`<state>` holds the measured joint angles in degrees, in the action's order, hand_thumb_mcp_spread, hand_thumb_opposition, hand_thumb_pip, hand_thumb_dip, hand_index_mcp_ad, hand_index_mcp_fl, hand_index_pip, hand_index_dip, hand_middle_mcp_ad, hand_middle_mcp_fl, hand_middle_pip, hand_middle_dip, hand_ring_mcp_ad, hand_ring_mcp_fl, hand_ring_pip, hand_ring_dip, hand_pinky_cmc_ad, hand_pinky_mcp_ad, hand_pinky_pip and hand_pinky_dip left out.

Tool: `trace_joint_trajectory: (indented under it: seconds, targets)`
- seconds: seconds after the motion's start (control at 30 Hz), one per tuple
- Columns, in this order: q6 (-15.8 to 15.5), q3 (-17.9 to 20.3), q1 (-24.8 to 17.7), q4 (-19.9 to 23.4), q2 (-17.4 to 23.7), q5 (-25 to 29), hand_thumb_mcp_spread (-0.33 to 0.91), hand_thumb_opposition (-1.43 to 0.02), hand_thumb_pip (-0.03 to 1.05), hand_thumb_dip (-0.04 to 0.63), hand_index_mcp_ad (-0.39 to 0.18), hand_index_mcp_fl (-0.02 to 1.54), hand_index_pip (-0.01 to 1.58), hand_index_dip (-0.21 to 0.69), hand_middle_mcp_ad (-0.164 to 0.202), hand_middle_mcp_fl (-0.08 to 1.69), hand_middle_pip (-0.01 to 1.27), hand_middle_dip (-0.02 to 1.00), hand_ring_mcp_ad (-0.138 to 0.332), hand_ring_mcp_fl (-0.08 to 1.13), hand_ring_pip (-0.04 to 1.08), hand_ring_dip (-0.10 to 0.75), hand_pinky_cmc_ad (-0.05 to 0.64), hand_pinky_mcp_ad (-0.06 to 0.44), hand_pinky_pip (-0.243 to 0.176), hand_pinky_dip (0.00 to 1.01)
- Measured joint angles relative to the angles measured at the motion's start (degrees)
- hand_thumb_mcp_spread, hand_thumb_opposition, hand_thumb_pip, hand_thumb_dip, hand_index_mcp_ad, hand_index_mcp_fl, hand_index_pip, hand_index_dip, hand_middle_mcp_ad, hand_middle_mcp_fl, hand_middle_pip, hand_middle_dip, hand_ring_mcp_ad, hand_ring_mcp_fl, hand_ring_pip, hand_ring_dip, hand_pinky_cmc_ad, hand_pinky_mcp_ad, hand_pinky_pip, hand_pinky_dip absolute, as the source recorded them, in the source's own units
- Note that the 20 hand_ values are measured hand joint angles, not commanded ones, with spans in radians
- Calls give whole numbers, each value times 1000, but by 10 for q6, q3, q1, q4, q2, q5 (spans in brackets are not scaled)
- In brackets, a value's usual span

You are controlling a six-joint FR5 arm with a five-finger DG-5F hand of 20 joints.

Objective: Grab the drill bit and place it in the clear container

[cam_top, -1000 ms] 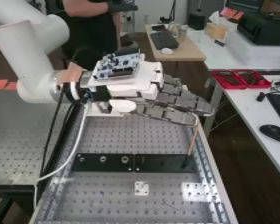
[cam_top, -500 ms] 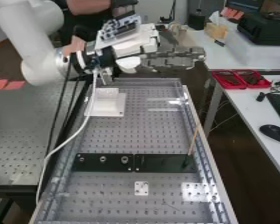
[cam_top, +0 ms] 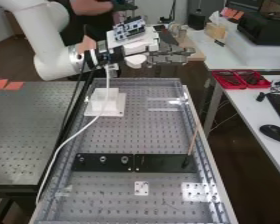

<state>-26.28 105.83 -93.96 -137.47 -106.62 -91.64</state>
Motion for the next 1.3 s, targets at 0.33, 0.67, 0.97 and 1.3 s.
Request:
trace_joint_trajectory:
  seconds: [0.33,0.67,0.97,1.3]
  targets:
    - [16,-12,-19,-28,-31,2,578,-1051,541,284,-126,787,1189,77,87,414,119,206,148,45,113,7,295,154,-75,188]
    - [29,-36,-34,-71,-80,10,578,-1049,541,284,-126,787,1189,75,87,393,119,206,145,42,112,7,295,154,-75,188]
    - [35,-71,-50,-111,-119,32,576,-1049,541,284,-124,787,1190,79,87,393,119,206,145,45,112,7,295,154,-75,188]
    - [40,-120,-72,-142,-155,49,579,-1049,541,284,-124,787,1183,80,89,391,119,206,145,45,112,7,295,154,-75,188]
